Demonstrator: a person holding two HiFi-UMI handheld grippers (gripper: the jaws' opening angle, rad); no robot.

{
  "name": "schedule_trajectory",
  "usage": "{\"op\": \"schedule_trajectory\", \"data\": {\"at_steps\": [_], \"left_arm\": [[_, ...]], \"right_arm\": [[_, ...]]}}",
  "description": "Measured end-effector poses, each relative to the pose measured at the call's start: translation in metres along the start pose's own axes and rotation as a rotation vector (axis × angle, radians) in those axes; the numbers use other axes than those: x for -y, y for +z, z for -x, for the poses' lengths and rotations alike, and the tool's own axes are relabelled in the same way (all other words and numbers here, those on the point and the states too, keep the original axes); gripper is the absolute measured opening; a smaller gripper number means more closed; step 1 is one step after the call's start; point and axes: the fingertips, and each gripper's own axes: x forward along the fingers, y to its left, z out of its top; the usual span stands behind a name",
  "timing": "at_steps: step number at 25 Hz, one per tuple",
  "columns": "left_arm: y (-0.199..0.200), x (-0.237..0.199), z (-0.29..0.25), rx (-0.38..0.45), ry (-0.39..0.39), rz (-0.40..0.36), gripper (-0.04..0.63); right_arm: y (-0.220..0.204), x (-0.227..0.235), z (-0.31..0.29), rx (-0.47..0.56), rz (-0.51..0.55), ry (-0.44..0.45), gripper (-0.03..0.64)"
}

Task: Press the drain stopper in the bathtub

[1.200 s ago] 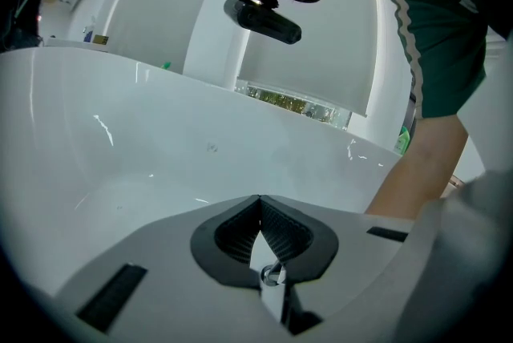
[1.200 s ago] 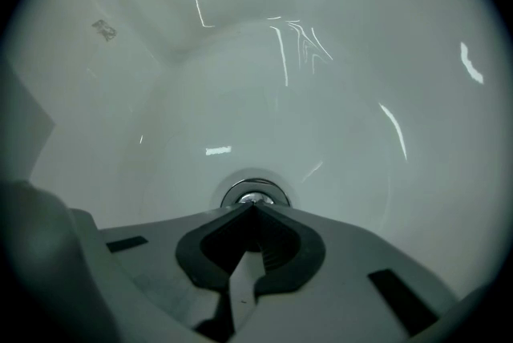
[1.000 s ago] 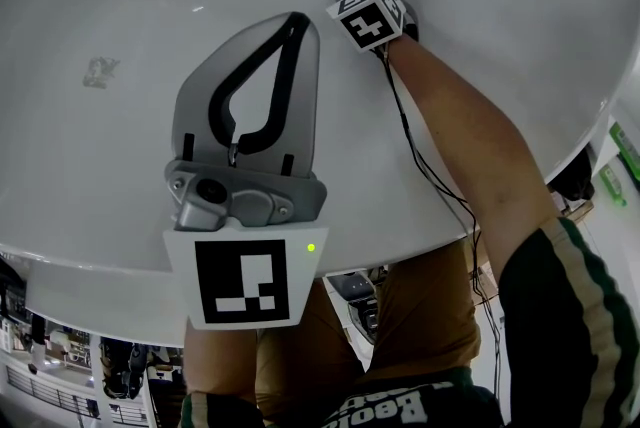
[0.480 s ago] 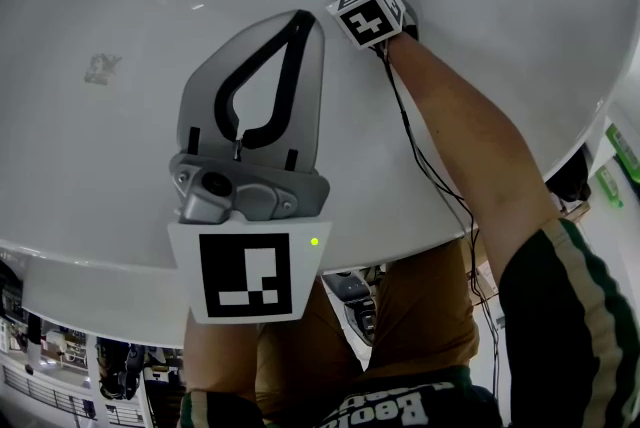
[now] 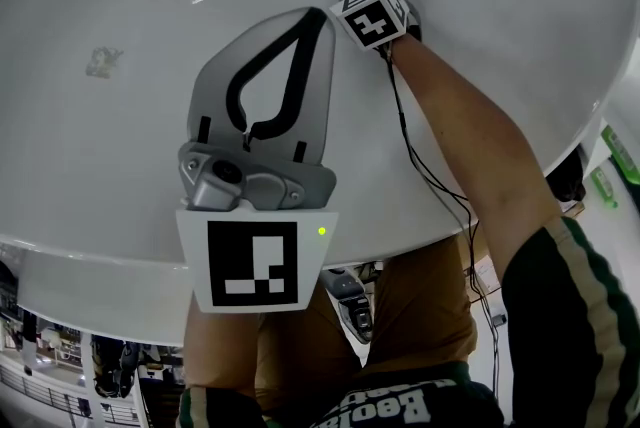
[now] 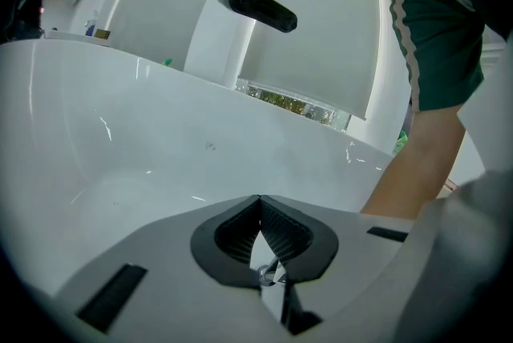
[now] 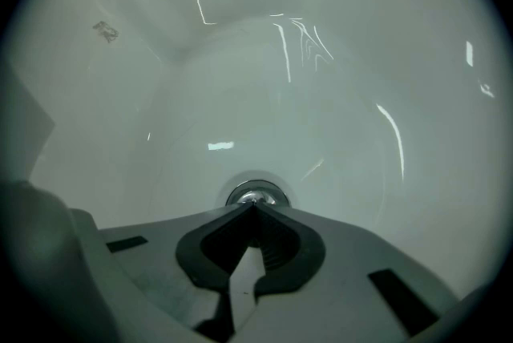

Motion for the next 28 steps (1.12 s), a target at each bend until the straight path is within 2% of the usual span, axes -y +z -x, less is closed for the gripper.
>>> {"op": "schedule_trajectory", "data": {"at_steps": [7,16,20,22,28], "left_arm": [[-0.002,0.001,0.000,-0.019,-0.001,0.014,0.009],[-0.004,-0.001,0.001,-0.012,-0.006,0.018,0.009],[-0.005,0.000,0.000,-0.016,-0.019,0.014,0.009],[-0.005,0.000,-0.001,-0.014,-0.024,0.012,0.009],[-0.005,0.005,-0.001,-0.022,-0.041,0.022,0.009]], "right_arm": [[-0.001,-0.002,0.003,-0.031,0.054,-0.011,0.015],[0.001,-0.003,-0.001,0.005,0.066,-0.016,0.015],[-0.005,-0.005,-0.003,-0.021,0.143,-0.010,0.017],[-0.006,-0.006,-0.004,-0.035,0.181,-0.003,0.199],[-0.009,-0.003,-0.010,-0.074,0.262,0.001,0.207]]}}
